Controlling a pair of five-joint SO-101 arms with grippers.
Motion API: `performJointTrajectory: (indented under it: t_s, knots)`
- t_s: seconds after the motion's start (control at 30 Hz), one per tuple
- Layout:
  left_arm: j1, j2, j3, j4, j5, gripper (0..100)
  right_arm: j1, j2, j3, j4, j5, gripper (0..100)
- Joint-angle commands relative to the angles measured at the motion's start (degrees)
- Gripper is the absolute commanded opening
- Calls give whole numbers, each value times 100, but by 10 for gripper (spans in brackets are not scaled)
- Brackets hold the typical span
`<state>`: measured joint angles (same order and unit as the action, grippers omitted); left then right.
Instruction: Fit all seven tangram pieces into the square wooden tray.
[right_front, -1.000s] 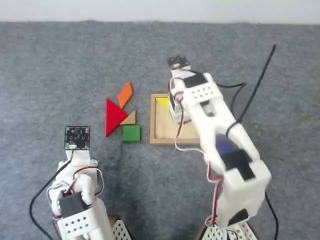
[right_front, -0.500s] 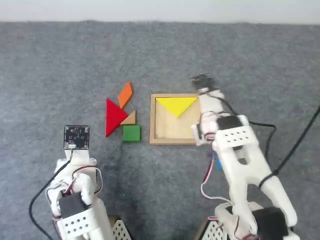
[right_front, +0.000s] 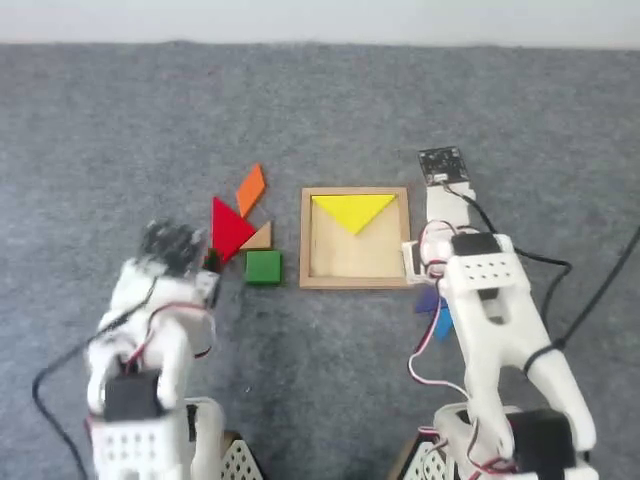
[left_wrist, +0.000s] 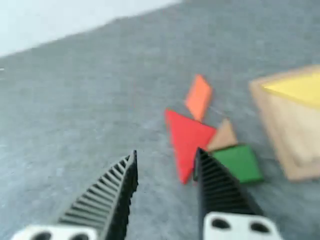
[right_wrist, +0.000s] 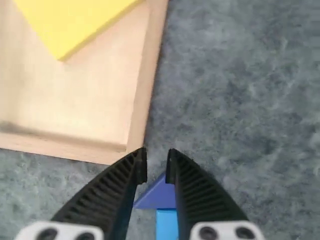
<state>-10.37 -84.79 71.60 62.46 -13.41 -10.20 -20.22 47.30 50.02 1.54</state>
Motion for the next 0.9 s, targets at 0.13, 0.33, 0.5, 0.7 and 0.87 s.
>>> performJointTrajectory:
  t_s: [0.13, 0.33, 0.5, 0.7, 0.87]
  knots:
    - [774, 5538, -2756, -9, 308, 275, 75, -629, 193, -75, -62, 69]
    - [519, 8343, -4585, 18, 440, 308, 66, -620, 193, -84, -62, 69]
    - [246, 9451, -5569, 149, 668, 306, 66, -620, 193, -92, -53, 69]
    - [-26, 9644, -6123, 211, 1538, 306, 66, -620, 202, -189, -44, 69]
    - [18, 9890, -6141, 70, 2066, 305, 57, -620, 202, -189, -44, 69]
